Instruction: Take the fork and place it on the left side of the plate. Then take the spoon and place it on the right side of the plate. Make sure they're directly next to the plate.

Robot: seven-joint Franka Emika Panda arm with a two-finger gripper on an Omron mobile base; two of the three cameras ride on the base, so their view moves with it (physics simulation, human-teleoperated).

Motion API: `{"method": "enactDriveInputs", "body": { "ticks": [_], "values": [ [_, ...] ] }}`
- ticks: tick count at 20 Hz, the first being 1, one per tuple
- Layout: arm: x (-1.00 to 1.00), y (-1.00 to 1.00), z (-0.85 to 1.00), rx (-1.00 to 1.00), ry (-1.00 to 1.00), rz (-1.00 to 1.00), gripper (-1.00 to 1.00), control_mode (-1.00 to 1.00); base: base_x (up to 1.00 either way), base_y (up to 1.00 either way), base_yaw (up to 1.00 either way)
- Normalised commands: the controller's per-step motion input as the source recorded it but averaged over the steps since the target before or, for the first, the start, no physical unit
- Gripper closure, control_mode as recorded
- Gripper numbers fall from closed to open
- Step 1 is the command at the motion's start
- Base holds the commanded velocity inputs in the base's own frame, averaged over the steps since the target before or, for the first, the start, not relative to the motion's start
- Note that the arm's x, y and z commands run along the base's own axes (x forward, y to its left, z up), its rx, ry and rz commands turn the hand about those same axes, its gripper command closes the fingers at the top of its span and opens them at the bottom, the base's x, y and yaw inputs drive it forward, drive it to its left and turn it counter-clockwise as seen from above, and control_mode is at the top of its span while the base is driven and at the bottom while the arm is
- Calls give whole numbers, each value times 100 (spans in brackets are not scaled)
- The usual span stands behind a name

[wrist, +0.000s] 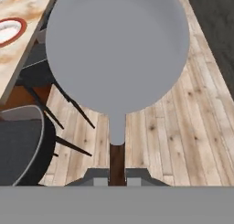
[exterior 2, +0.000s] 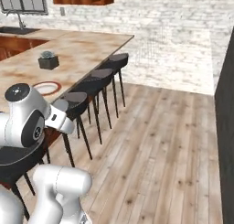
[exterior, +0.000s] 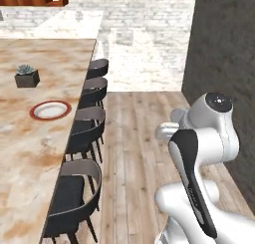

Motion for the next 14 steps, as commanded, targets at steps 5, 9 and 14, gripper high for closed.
{"method": "enactDriveInputs", "body": {
  "ticks": [5, 9, 14],
  "values": [
    [0, 0, 0, 0, 0, 0, 100, 100, 85, -26, 45],
    [0, 0, 0, 0, 0, 0, 100, 100, 85, -25, 45],
    [0, 0, 0, 0, 0, 0, 100, 100, 84, -25, 45]
  ]
}}
